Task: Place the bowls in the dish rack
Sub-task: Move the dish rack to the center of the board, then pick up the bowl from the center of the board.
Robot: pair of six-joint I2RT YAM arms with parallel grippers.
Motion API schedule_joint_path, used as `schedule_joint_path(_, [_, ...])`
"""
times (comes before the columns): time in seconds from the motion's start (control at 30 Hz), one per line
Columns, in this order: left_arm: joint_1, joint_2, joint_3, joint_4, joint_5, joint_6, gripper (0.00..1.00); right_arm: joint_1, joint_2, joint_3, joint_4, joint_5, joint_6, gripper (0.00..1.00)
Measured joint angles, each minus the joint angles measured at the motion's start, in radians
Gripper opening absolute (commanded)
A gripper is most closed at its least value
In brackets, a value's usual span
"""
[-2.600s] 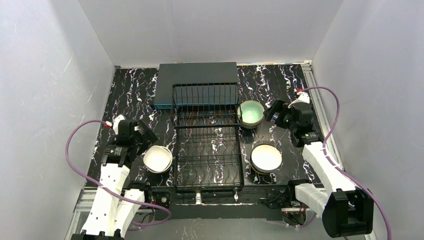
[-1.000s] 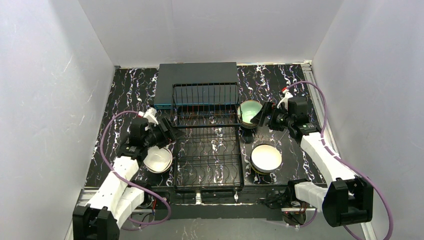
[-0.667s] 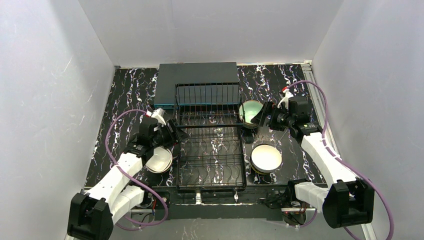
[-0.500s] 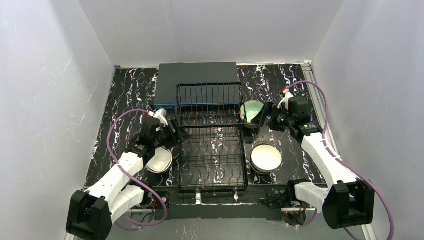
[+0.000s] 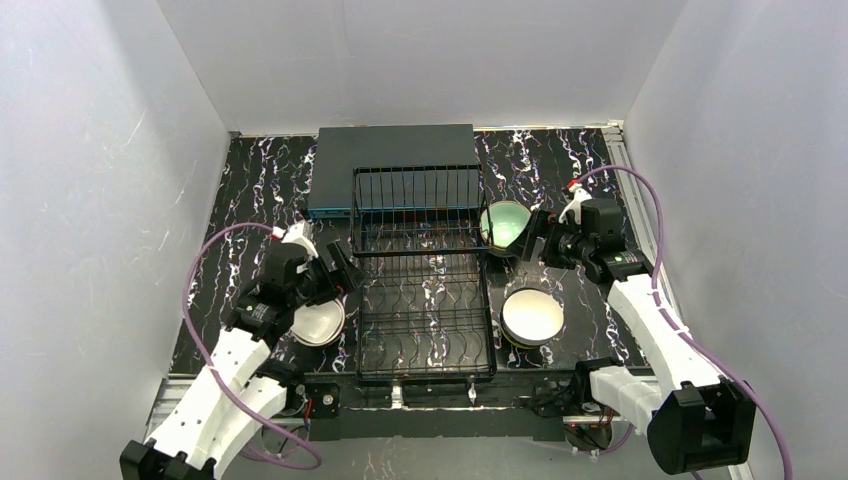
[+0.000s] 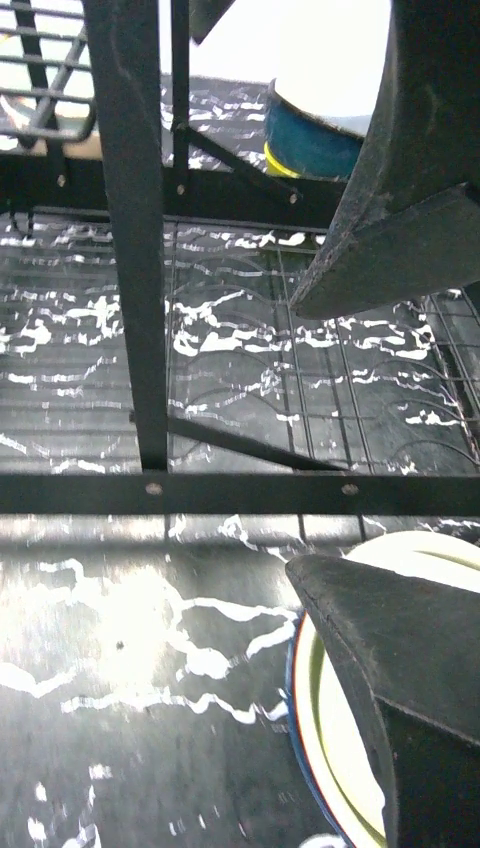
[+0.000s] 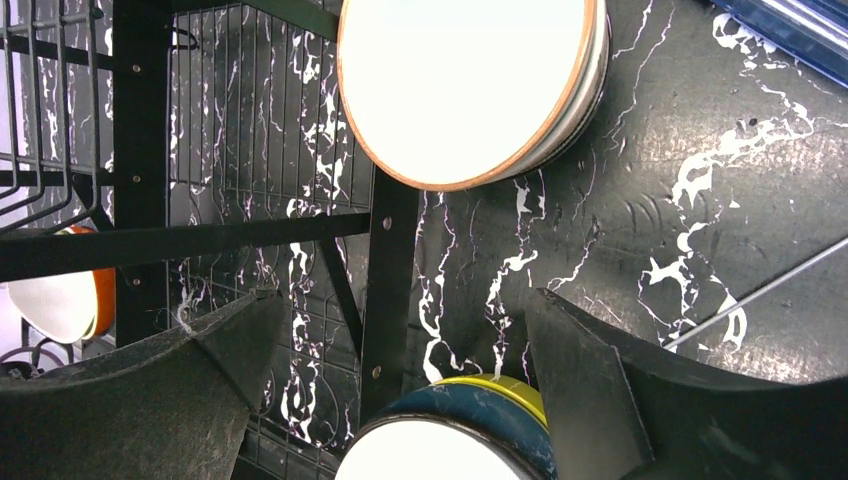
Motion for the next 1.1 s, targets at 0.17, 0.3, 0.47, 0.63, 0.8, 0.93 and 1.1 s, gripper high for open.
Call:
schedule_joint_path(0.17, [0.000,-0.058,0.047,-0.187,-0.119,-0.014,0.85,0.000,-0.017,0.000,-0.023,0.007,-0.013,0.99])
schedule_joint_path(0.3, [0.000,-0.102,0.090,-0.359,-0.235,-0.090,0.85,0.000,-0.017,0.000,-0.027,0.007,-0.014,0.99])
schedule_joint_path(0.47, [0.000,-0.166,0.167,-0.554,-0.378,-0.211,0.85,0.000,-0.017,0.000,-0.027,0.007,-0.015,0.99])
schedule_joint_path(0.63, [0.000,-0.198,0.223,-0.712,-0.494,-0.336,0.85,0.000,-0.017,0.000,-0.029,0.006,-0.015,0.99])
schedule_joint_path(0.8, [0.000,-0.187,0.226,-0.867,-0.576,-0.469,0.81,0.000,-0.017,0.000,-0.035,0.006,-0.015,0.99])
schedule_joint_path(0.93, [0.000,-0.161,0.224,-0.924,-0.593,-0.534,0.78,0.000,-0.017,0.001,-0.035,0.006,-0.015,0.99])
schedule_joint_path(1.1, [0.000,-0.122,0.195,-0.903,-0.581,-0.554,0.74,0.000,-0.017,0.001,-0.035,0.006,-0.015,0.99])
